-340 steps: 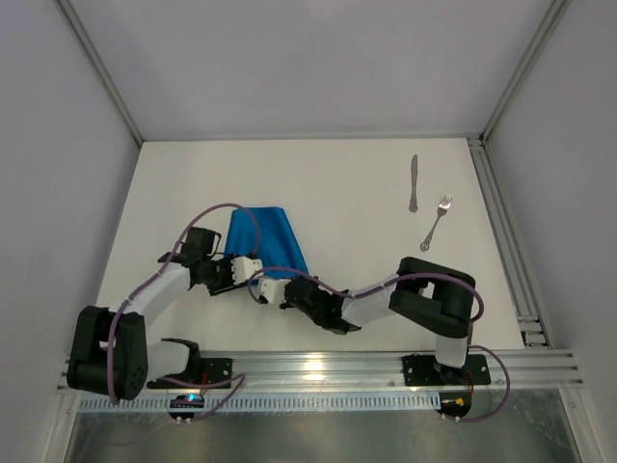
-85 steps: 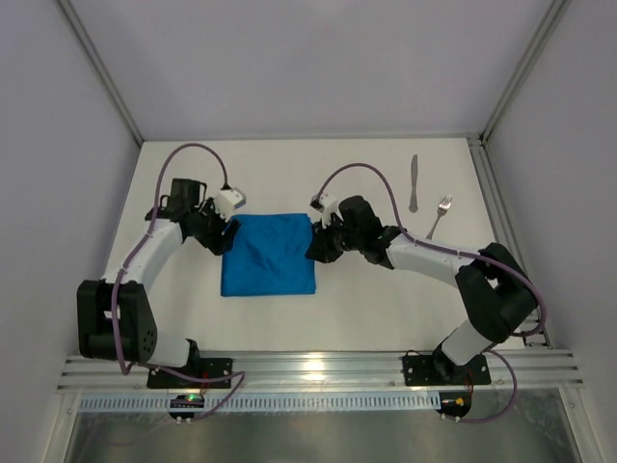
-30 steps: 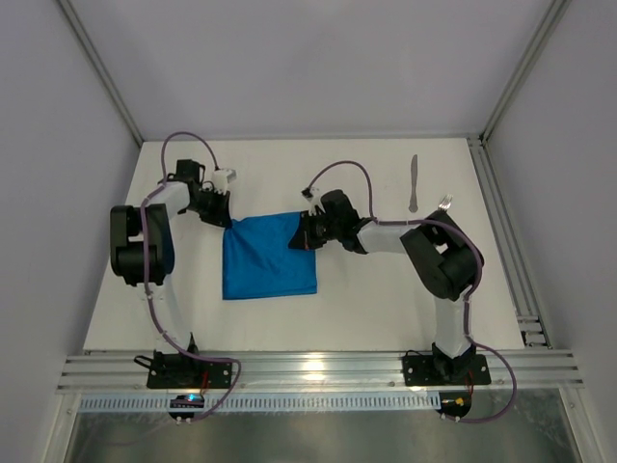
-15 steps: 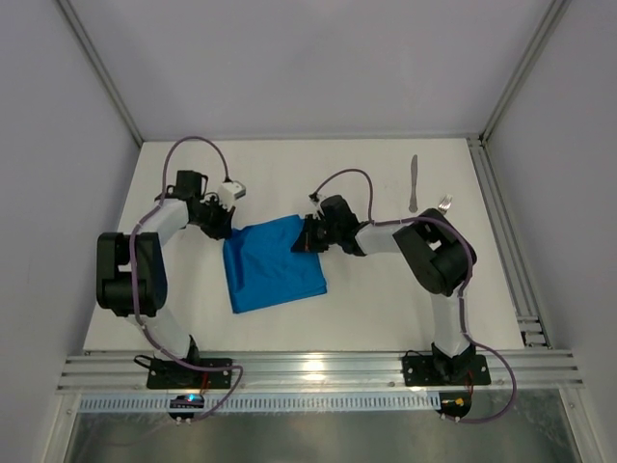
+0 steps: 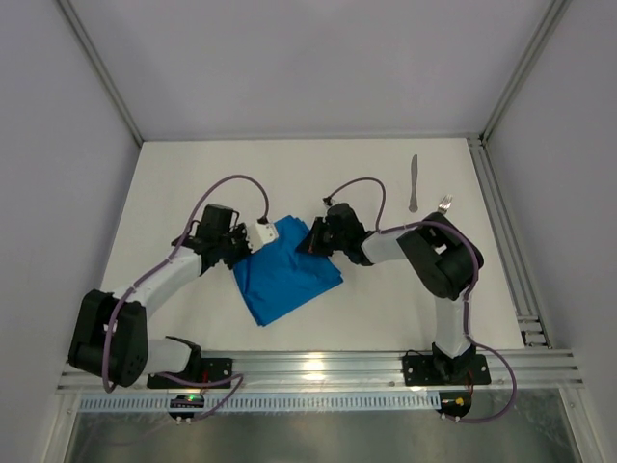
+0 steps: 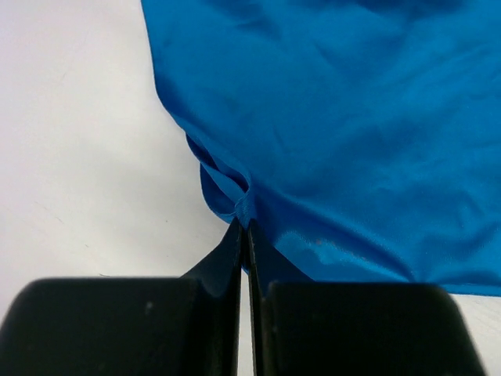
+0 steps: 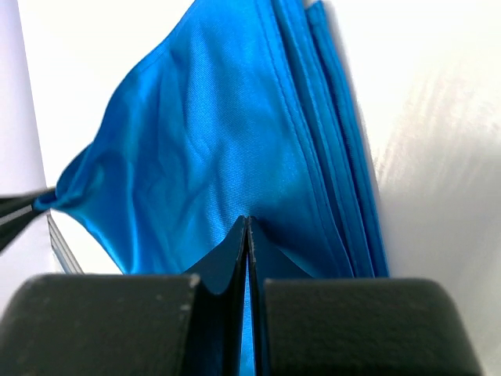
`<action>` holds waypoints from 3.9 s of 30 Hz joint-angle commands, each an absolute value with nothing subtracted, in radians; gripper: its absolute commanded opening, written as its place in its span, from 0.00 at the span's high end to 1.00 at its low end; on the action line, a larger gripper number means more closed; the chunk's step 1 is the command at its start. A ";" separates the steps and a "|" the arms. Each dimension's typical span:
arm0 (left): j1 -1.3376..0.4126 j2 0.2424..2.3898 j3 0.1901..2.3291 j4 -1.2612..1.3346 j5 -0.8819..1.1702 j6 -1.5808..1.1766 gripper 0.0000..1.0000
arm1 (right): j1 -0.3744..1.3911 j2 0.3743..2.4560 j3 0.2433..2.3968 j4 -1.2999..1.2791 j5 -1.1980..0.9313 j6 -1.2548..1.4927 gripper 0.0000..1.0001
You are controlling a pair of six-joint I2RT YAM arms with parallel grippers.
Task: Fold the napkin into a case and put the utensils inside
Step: Pick up the lower triangle-folded napkin from the center of the board, then fold the lower triangle-folded napkin at the center of the board.
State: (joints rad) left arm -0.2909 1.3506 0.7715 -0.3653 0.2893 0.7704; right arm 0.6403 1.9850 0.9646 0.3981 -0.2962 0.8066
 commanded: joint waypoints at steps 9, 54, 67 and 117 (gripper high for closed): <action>-0.457 1.261 0.646 -0.151 0.036 0.824 1.00 | 0.650 1.884 0.865 0.480 -0.218 0.818 0.96; -0.449 1.203 0.517 -0.284 0.338 1.040 1.00 | 0.709 2.033 0.750 0.630 -0.135 1.174 0.96; -0.488 1.213 0.442 -0.193 0.255 1.042 1.00 | 0.706 1.682 0.807 0.237 -0.173 0.798 0.91; -0.485 1.183 0.624 -0.526 0.297 0.939 0.43 | 0.535 1.965 1.204 0.054 -0.275 0.505 0.96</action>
State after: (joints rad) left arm -0.4850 1.2133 0.5518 -0.3790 0.2543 0.9730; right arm 0.5289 2.0205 1.2182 0.0139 -0.2840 0.5072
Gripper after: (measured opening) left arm 0.559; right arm 0.048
